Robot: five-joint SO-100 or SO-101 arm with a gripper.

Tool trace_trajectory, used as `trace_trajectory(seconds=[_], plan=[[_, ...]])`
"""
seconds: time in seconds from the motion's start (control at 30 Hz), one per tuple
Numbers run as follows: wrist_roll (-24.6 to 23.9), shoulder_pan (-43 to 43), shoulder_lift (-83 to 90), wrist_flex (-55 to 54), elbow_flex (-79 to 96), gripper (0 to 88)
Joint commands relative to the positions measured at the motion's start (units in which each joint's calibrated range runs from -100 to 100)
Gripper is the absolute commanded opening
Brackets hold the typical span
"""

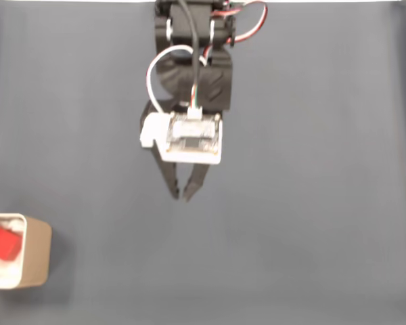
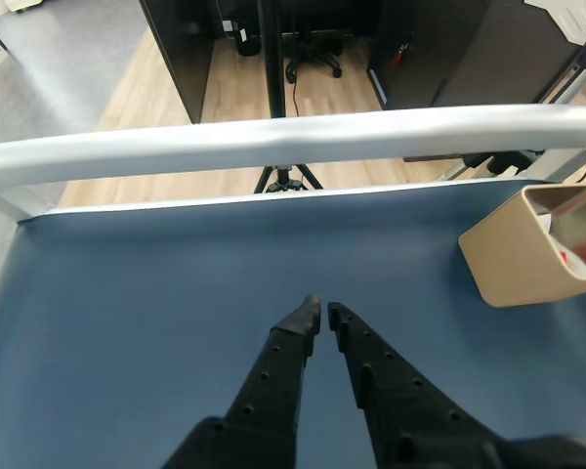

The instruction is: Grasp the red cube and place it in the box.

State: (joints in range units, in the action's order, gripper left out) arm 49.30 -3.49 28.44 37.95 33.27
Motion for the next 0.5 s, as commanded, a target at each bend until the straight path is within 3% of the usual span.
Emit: trace_trajectory(seconds=[0.0,0.47], plan=[[-0.78,0.93,7.95,-2.62,6.6,0.0],[-2.93,3.56,28.14,-7.95,34.34,0.0]])
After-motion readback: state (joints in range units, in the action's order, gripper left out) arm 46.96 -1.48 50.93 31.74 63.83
